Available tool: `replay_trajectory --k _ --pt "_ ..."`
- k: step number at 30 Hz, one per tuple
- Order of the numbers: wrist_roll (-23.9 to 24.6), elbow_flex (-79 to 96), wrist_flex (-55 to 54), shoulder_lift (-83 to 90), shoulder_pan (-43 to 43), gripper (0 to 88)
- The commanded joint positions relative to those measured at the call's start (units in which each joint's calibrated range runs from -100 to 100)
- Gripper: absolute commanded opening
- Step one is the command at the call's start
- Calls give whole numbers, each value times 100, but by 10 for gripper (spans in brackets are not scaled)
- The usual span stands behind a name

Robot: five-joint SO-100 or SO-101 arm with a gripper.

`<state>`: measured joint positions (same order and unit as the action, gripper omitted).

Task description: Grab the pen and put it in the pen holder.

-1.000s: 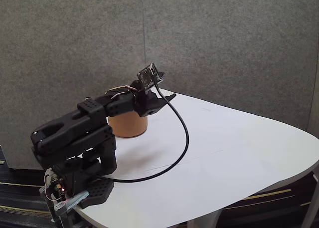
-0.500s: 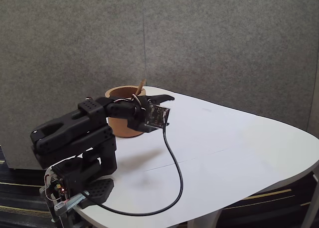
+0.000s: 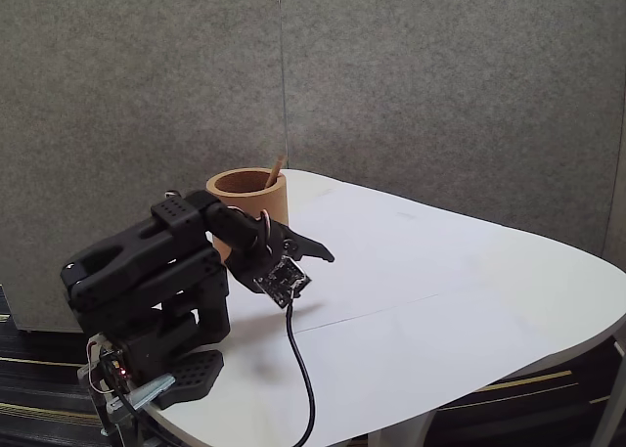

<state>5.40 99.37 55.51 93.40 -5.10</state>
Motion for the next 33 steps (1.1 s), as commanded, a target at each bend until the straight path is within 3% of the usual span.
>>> replay_trajectory --k 1,33 --pt "53 9 59 -23 -9 322" --pt "16 0 51 -23 -2 322"
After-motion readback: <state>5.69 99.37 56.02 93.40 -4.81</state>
